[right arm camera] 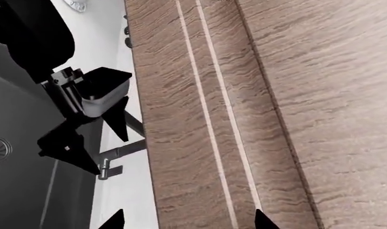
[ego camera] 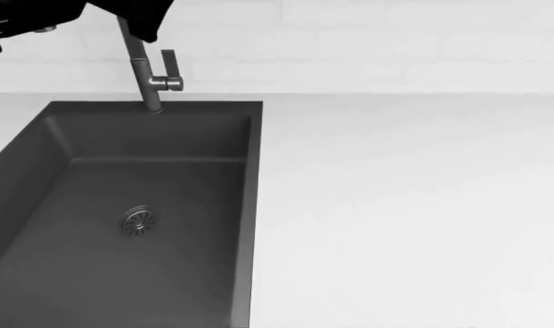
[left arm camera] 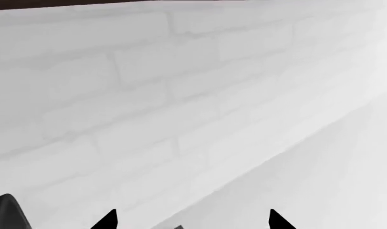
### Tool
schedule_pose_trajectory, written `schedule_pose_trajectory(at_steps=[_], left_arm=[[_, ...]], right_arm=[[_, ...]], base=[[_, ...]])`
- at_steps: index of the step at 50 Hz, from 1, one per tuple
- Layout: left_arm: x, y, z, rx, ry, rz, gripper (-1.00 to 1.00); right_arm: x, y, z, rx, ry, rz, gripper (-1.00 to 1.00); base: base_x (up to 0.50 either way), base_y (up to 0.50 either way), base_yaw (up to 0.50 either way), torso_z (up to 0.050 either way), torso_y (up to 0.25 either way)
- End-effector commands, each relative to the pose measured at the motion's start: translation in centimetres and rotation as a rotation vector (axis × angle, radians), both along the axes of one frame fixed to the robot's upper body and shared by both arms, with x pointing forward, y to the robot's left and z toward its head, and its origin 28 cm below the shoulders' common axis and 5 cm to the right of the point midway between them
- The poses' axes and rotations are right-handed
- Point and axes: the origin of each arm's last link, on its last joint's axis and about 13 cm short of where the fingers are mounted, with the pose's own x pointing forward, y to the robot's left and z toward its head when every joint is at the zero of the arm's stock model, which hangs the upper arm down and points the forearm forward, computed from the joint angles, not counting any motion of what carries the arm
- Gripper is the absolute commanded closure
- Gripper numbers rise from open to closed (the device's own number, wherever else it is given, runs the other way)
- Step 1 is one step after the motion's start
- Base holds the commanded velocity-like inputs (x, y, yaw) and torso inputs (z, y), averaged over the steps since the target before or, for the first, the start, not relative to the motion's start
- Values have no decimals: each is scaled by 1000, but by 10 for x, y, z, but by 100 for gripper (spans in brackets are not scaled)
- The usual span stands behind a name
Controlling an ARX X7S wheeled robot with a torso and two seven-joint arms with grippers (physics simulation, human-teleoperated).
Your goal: Pick the pear, onion from the counter and place them in the cabinet. Then close the cabinet.
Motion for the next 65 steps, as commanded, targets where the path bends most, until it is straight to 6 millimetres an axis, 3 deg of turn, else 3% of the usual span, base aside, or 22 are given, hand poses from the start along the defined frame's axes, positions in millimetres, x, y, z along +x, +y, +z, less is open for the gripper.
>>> schedule_pose_trajectory(at_steps=[1,27,65], left_arm=[[1,0,-1,9,-4,2,-100],[0,-1,-2,9,-5,-2,-100],[0,-1,0,-11,7,-11,-100]], right_arm=[[21,-15,-7,24,116,-142,-100],[21,-15,-7,24,116,-142,-100],[21,-15,-7,24,116,-142,-100]], base=[[0,0,0,0,-250],[0,0,0,0,-225],[0,0,0,0,-16]])
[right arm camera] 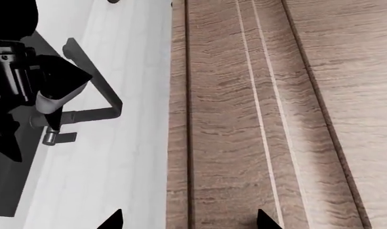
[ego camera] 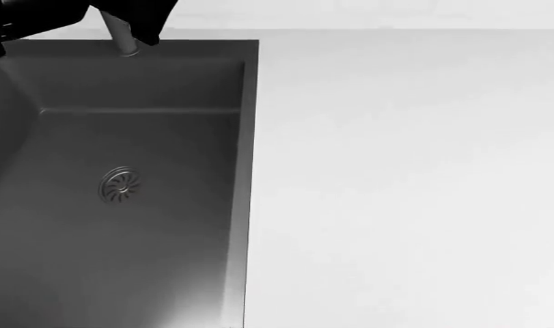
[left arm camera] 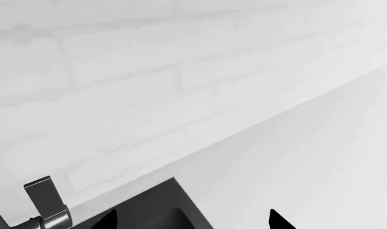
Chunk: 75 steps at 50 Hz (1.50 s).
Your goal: Pick the pear, onion from the counter and place them in the cabinet. Then close the cabinet.
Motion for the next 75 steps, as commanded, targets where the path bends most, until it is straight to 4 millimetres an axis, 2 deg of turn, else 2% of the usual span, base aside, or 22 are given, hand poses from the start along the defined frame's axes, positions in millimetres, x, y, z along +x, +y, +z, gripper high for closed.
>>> schedule_pose_trajectory(at_steps=[1,26,38,58,75], left_arm=[[-1,0,2,-7,5,-3,-100],[0,0,2,-9,-1,-5,-100],[0,0,1,-11,-2,-4,-100],[-1,0,6,-10,-17,-2,-100],[-2,0,19,-52,-38,20,-100]], right_arm=[[98,-34,-8,158,571,-76,-100],[98,-34,-8,158,571,-76,-100],[98,-34,-8,158,571,-76,-100],[98,-34,-8,158,571,-76,-100],[98,-34,-8,158,571,-76,-100]], base=[[0,0,0,0,178],[0,0,0,0,185],[0,0,0,0,72],[0,3,0,0,248],[-316,340,0,0,41]])
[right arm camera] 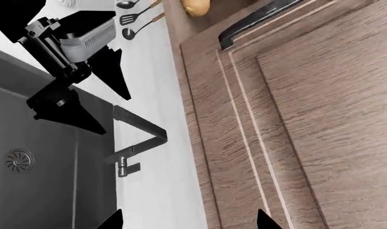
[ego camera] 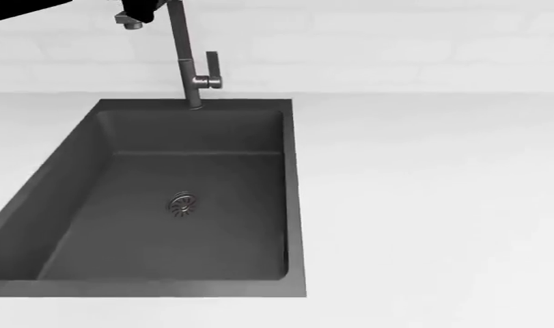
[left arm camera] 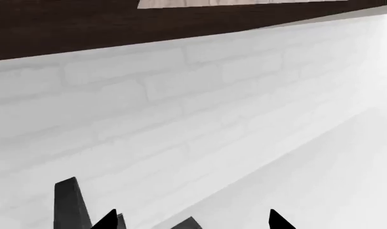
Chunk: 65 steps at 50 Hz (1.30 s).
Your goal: Pick the pear, onion from the counter and place them in the cabinet. Then close the cabinet.
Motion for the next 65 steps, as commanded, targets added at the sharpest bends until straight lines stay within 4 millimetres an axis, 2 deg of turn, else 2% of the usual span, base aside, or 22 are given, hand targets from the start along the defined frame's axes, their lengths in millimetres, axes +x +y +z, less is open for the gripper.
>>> schedule_pose_trajectory(at_steps=[1,4,5,6,7,8,9,23,31,47,56,65], left_arm=[[-1,0,8,-24,-14,10,-100],[-2,0,10,-24,-20,9,-100],[-2,0,11,-24,-22,9,-100],[-2,0,11,-24,-23,9,-100],[-2,0,11,-24,-24,9,-100],[-2,1,12,-24,-26,9,-100],[-2,1,12,-25,-27,9,-100],[-3,-1,17,-21,-37,7,-100],[-2,1,13,-9,-26,5,-100],[-2,1,11,-13,-26,6,-100],[-1,1,9,-16,-24,6,-100],[-1,1,9,-17,-22,4,-100]], right_arm=[[0,0,0,0,0,0,-100],[0,0,0,0,0,0,-100],[-21,-17,2,-156,-131,-5,-100],[-26,0,-6,-300,-126,44,-100],[-24,40,-19,-488,-81,145,-100],[-27,55,-27,-530,-46,293,-100],[-24,58,-31,-511,14,419,-100],[-27,52,-31,-430,71,526,-100],[-20,48,-30,-393,96,537,-100],[-5,24,-36,-351,162,415,-100],[12,12,-39,-313,223,349,-100],[13,2,-48,-235,268,326,-100]], base=[[-391,332,0,0,0],[-396,324,0,0,0],[-398,285,0,0,0],[-399,230,0,0,0],[-395,227,0,0,0],[-399,226,0,0,0],[-398,215,0,0,0],[-184,31,0,0,0],[0,0,0,0,0],[0,0,0,0,0],[0,0,0,0,0],[0,0,0,0,0]])
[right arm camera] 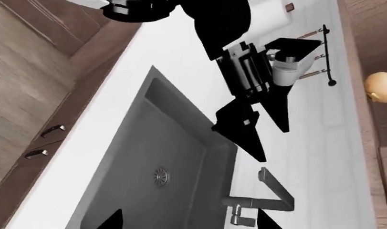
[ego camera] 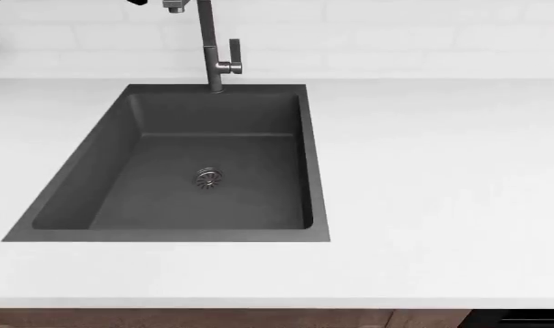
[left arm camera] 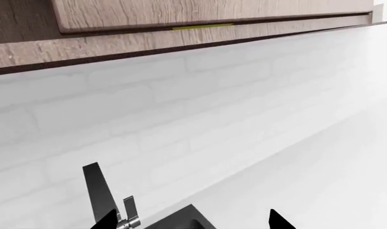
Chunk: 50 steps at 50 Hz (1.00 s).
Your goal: Pick the pear, onion from the counter and place them in the cabinet. Then close the cabinet.
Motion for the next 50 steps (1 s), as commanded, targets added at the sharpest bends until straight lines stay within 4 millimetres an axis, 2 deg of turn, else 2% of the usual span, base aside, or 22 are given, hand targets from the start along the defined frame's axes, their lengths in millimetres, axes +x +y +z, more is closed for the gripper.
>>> schedule_pose_trajectory(at_steps=[1,12,19,31,34,41,50], left_arm=[[0,0,-1,-3,1,-1,-100],[0,2,-3,-19,3,3,-100],[-1,2,-6,-28,12,6,-100],[-1,3,-7,-29,13,7,-100],[-2,2,-8,-31,12,5,-100],[-1,10,-21,-38,34,29,-100],[0,14,-29,-25,53,50,-100]], right_arm=[[5,-12,-12,90,48,-43,-100],[7,-6,-64,406,34,54,-100],[-11,1,-86,459,30,86,-100],[-15,2,-91,465,32,89,-100],[-15,1,-99,503,16,82,-100],[-22,-18,-159,671,-23,1,-100],[-27,-36,-198,694,4,-97,-100]], base=[[0,0,0,0,0],[0,0,0,0,0],[0,0,0,0,0],[0,0,0,0,0],[0,0,0,0,0],[0,0,0,0,0],[0,0,0,0,0]])
